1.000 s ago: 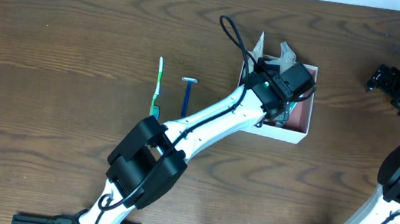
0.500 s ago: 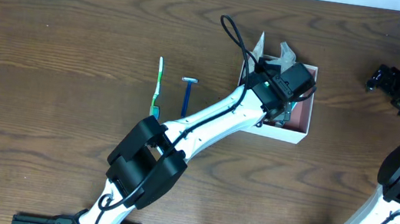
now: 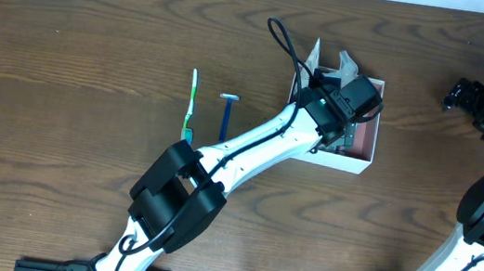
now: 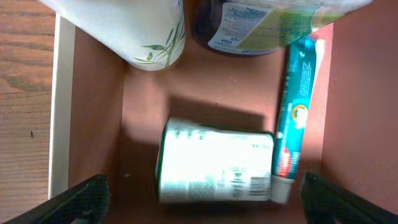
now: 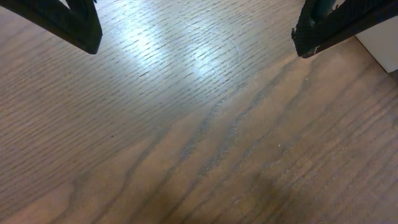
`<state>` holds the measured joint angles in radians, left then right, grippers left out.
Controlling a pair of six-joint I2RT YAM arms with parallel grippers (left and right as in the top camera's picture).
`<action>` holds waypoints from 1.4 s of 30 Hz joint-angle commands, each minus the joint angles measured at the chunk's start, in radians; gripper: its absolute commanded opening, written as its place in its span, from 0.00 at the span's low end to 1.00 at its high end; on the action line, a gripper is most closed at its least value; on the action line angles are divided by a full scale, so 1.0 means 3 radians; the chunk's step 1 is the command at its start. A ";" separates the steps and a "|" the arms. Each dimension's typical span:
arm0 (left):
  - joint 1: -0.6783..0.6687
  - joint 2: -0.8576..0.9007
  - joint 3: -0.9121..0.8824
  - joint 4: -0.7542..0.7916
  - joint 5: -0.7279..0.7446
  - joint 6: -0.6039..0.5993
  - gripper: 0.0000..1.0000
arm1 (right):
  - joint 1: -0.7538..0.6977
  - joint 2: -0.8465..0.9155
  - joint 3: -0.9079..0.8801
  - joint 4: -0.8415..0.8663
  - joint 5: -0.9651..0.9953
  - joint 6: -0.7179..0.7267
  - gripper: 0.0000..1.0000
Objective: Pack container
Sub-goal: 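Move the left gripper to the blue razor and grasp it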
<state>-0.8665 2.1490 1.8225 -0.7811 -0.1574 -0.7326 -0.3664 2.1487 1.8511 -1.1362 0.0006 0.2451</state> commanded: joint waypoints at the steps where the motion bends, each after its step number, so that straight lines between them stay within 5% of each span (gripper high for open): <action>1: 0.0014 0.0038 -0.0017 0.0009 -0.0041 0.0020 0.98 | -0.0022 -0.0009 -0.0001 -0.0001 0.0034 0.0029 0.99; 15: 0.0109 -0.0585 0.0089 -0.0350 -0.0048 0.0399 0.98 | -0.0022 -0.0009 -0.0001 -0.0001 0.0036 0.0029 0.99; 31: 0.0886 -0.1111 -0.0057 -0.1263 -0.0121 0.0684 0.98 | -0.0022 -0.0009 -0.0001 -0.0001 0.0034 0.0029 0.99; 42: 0.1375 -0.1085 -0.1115 -0.0668 0.0093 0.0949 0.98 | -0.0022 -0.0009 -0.0001 0.0000 0.0034 0.0029 0.99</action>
<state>-0.4870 1.8118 1.5616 -1.0283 -0.1711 -0.5213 -0.3664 2.1487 1.8511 -1.1362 0.0006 0.2451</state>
